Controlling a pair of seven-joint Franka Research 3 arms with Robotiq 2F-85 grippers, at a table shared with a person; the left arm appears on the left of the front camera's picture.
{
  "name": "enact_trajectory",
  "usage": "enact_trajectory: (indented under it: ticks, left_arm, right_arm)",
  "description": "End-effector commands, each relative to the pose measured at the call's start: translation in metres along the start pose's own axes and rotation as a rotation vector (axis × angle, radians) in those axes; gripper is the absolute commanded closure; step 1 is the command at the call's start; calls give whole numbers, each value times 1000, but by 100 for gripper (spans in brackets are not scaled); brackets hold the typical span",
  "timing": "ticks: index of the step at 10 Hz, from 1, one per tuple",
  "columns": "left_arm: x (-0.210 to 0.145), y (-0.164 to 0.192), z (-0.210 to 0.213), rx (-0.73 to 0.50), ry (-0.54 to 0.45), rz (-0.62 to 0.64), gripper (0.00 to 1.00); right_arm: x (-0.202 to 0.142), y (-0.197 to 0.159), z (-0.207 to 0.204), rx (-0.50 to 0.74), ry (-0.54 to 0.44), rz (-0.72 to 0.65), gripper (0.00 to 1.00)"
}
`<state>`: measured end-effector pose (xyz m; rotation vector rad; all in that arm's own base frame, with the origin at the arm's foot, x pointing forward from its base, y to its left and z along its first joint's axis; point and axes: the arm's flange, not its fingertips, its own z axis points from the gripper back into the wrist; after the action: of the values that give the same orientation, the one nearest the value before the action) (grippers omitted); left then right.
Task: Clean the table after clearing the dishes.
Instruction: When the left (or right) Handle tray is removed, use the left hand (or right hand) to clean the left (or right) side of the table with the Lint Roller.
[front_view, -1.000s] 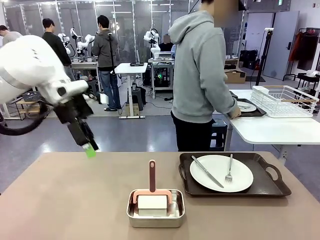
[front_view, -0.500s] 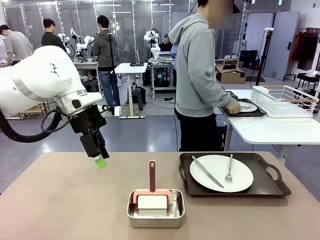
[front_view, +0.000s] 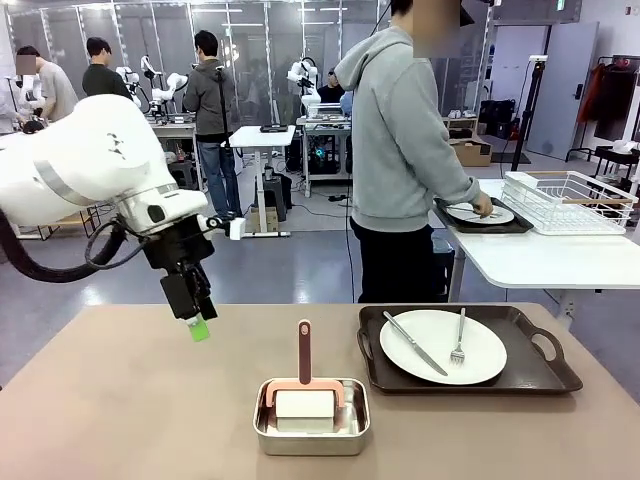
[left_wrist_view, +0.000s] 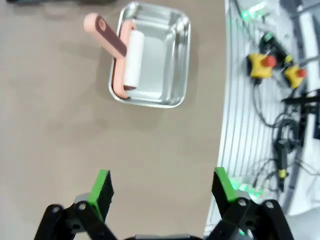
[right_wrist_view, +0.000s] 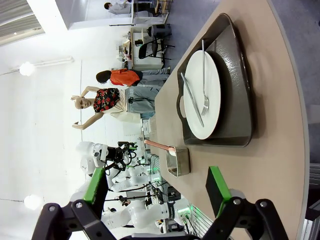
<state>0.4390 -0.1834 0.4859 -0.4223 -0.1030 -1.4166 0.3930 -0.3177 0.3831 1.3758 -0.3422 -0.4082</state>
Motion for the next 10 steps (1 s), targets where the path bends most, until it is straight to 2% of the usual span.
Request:
enact_trajectory:
  ticks: [1, 6, 10]
  left_arm:
    - [20, 24, -15, 42, 53, -126, 0]
    - [83, 51, -58, 36, 113, -195, 0]
    - [113, 66, -84, 0, 190, -184, 0]
  right_arm:
    - [-2, 4, 1, 4, -3, -3, 0]
    - [-2, 4, 1, 4, -3, -3, 0]
    - [-2, 4, 1, 4, -3, -3, 0]
